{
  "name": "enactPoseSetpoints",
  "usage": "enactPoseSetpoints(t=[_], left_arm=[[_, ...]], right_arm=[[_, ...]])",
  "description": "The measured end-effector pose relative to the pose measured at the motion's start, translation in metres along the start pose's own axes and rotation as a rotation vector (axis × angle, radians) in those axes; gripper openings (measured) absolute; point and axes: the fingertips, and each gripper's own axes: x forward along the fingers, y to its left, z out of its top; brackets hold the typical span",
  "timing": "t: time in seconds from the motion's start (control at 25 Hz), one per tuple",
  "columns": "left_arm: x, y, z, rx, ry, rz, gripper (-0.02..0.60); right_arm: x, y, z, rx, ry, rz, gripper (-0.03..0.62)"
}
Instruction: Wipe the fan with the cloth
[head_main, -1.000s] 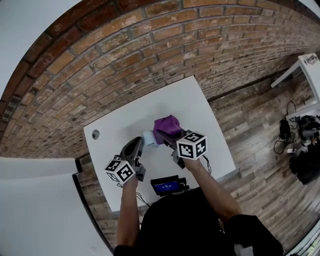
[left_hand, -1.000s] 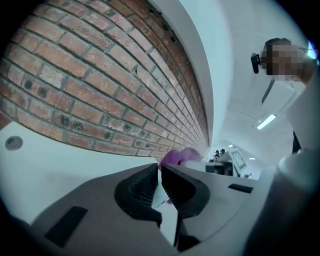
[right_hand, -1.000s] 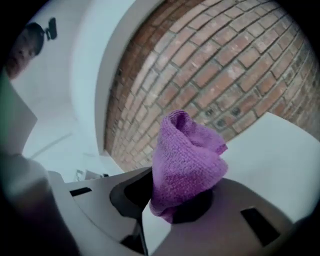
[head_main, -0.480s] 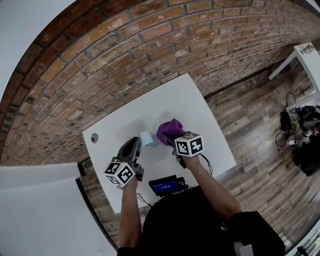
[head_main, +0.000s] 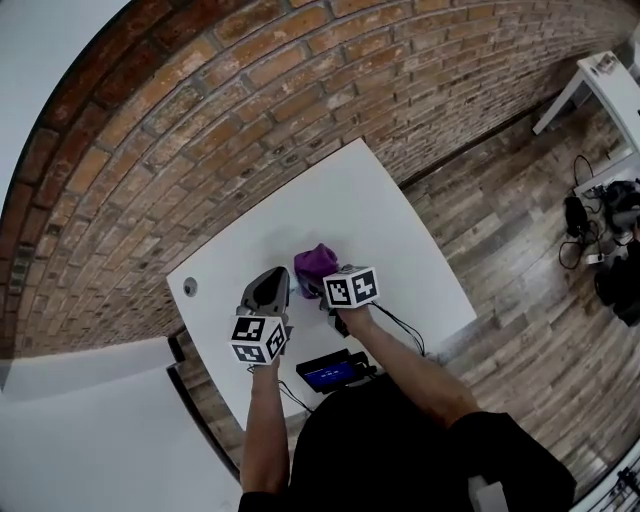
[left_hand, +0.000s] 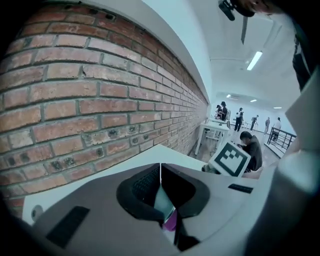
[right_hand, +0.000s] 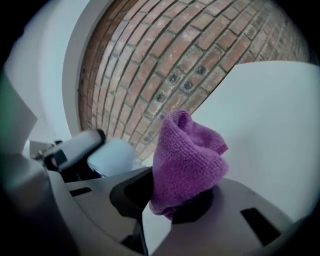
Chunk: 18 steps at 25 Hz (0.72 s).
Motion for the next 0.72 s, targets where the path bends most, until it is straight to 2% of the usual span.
enactPoseSetpoints(t=[0.12, 0.2, 0.24, 0.28, 0.32, 0.44, 0.48, 0.52, 0.6, 0.72], left_arm=[[0.0, 0.001, 0.0, -0.003, -0.007, 0.012, 0.006], [-0.001, 0.0, -0.001, -0.006, -0.016, 0.016, 0.006], [-0.001, 0.0, -0.001, -0.007, -0.02, 0.017, 0.006], [-0.001, 0.0, 0.0, -0.009, -0.024, 0.018, 0.006], [-0.001, -0.001, 0.0, -0.01, -0.026, 0.019, 0.006], [-0.001, 0.0, 0.0, -0.011, -0.03, 0.028, 0.006], [-0.001, 0.001, 0.0, -0.013, -0.032, 0.032, 0.006], [-0.002, 0.001, 0.0, -0.016, -0.035, 0.036, 0.006], [-0.002, 0.001, 0.0, -0.018, -0.04, 0.043, 0.006], [-0.002, 0.001, 0.0, -0.017, -0.042, 0.05, 0.006]], right_arm=[[0.006, -0.031, -0.028, -0.093, 0.146, -0.128, 0.072], [0.001, -0.038, -0.025, -0.11, 0.164, -0.173, 0.072], [-0.003, -0.037, -0.017, -0.112, 0.142, -0.185, 0.072], [-0.008, -0.032, -0.004, -0.099, 0.095, -0.171, 0.072], [-0.013, -0.022, 0.013, -0.059, 0.024, -0.116, 0.072], [-0.025, 0.026, 0.058, 0.169, -0.182, 0.183, 0.072], [-0.025, 0.038, 0.062, 0.215, -0.199, 0.249, 0.072], [-0.022, 0.044, 0.061, 0.232, -0.191, 0.278, 0.072], [-0.011, 0.036, 0.047, 0.222, -0.146, 0.246, 0.072], [0.004, 0.003, 0.023, 0.189, -0.079, 0.122, 0.072]])
